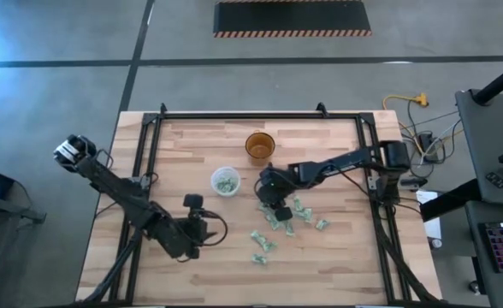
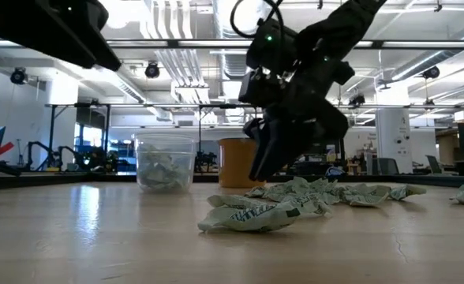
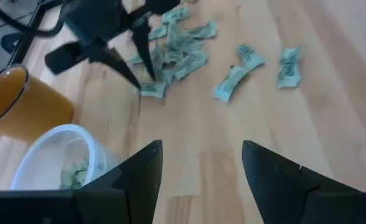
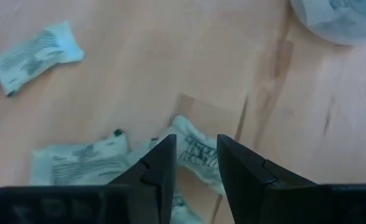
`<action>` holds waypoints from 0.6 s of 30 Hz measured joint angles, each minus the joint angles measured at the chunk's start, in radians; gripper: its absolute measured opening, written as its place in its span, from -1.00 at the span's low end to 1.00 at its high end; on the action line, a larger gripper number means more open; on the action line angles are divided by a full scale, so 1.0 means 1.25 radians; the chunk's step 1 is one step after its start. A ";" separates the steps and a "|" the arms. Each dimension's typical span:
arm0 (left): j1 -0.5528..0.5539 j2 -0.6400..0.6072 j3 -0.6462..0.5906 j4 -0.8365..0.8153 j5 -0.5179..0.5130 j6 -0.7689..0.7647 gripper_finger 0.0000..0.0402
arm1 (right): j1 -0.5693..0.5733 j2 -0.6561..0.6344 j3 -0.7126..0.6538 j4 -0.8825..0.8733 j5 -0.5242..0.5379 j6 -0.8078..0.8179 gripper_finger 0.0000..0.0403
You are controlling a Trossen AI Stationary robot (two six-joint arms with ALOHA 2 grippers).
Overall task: Pick and place Stevia / Truvia into bins
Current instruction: Put the stevia packet into the transparent bin
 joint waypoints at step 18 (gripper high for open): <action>-0.012 -0.012 0.000 0.014 -0.003 0.000 0.01 | -0.007 0.008 -0.014 -0.024 0.020 -0.025 -0.78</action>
